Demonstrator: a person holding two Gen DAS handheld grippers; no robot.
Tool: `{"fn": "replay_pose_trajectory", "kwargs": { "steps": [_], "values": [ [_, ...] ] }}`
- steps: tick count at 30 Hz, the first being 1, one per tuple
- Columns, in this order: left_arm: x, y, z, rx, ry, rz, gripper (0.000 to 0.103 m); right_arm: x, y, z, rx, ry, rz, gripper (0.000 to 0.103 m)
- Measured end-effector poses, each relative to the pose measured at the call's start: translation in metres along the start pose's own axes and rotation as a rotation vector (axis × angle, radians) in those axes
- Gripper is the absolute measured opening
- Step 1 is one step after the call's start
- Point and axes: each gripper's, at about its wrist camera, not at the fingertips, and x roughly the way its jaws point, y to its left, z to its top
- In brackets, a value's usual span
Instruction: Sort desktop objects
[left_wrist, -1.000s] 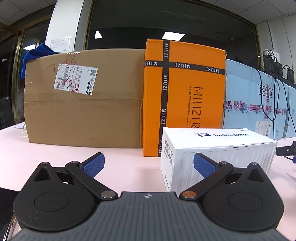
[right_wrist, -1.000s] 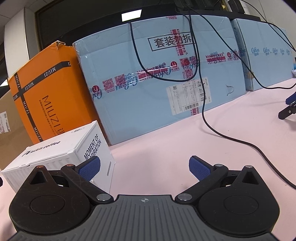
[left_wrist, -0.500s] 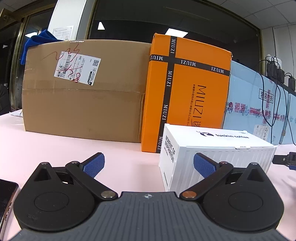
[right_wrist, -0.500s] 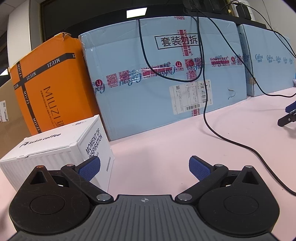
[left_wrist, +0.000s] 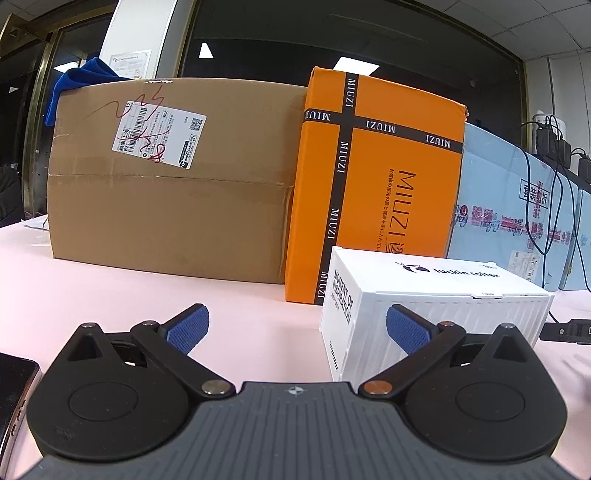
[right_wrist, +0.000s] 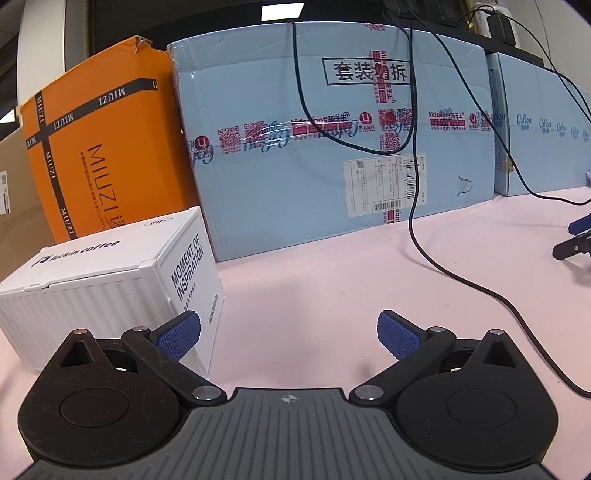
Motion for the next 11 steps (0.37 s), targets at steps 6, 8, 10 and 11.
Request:
{"fn": "replay_pose_trajectory", "kwargs": {
  "steps": [6, 8, 10, 11],
  "values": [
    [-0.0007, 0.0009, 0.0002, -0.006, -0.004, 0.008, 0.103, 0.0021, 0.0003, 0.0002, -0.001, 0.019, 0.013, 0.103],
    [-0.0019, -0.0001, 0.0002, 0.0, -0.011, 0.007, 0.103, 0.0009, -0.0007, 0.0001, 0.003, 0.015, 0.018, 0.103],
    [-0.005, -0.0004, 0.0001, 0.002, -0.027, -0.002, 0.103, 0.0003, -0.0012, 0.0001, 0.007, 0.014, 0.02, 0.103],
    [-0.0066, -0.0004, 0.0001, 0.003, -0.036, -0.007, 0.103, -0.0001, -0.0015, 0.0001, 0.009, 0.014, 0.02, 0.103]
  ]
}}
